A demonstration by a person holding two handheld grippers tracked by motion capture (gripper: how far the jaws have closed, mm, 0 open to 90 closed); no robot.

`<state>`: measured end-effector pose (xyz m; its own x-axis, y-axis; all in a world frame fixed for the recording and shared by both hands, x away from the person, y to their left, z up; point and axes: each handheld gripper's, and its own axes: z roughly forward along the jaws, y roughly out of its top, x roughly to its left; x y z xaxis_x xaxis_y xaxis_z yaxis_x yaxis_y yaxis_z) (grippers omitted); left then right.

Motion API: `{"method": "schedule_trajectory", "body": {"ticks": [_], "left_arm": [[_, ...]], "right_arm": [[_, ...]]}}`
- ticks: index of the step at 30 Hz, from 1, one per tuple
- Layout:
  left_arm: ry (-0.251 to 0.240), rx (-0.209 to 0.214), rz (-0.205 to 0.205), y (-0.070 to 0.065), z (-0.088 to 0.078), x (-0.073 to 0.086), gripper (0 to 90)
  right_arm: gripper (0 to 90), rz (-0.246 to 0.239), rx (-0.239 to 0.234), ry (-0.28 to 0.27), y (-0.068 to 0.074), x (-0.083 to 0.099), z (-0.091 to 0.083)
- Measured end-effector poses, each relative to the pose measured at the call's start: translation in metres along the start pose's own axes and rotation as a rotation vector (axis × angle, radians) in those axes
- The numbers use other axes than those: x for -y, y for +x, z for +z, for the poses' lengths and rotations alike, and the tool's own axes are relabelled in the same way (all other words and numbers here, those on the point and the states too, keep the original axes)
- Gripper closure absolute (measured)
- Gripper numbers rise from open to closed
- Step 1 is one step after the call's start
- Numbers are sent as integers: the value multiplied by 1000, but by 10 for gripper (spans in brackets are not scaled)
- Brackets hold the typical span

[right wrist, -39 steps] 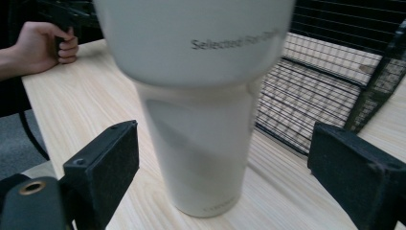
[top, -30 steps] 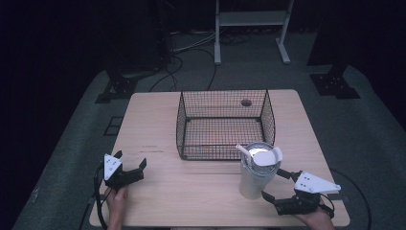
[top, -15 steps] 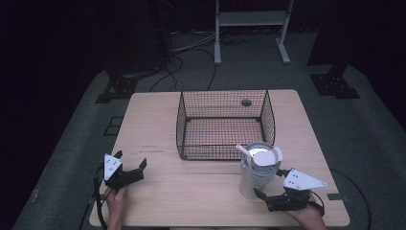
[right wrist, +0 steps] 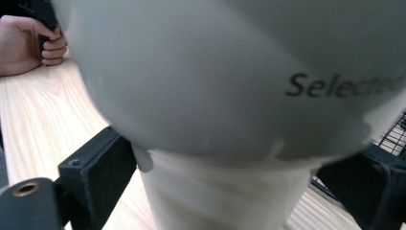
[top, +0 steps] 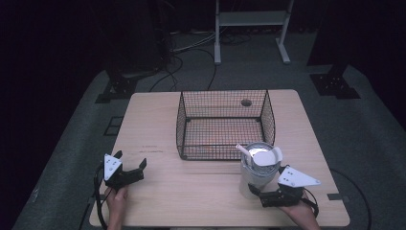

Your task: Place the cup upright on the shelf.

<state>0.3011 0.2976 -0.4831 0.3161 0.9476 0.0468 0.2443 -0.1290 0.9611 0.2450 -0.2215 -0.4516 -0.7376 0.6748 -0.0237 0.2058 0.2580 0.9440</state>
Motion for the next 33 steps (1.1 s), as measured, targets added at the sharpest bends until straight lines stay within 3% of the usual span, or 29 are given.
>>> {"method": "schedule_trajectory", "body": {"ticks": [16, 18, 33], "left_arm": [[-1, 1, 4, 0, 0, 0, 0], [-1, 3, 3, 0, 0, 0, 0], [-8, 6, -4, 1, 0, 0, 0]], "right_arm": [[72, -5, 17, -41, 2, 3, 8], [73, 19, 17, -43, 3, 4, 9], [86, 2, 37, -39, 5, 2, 7]]}}
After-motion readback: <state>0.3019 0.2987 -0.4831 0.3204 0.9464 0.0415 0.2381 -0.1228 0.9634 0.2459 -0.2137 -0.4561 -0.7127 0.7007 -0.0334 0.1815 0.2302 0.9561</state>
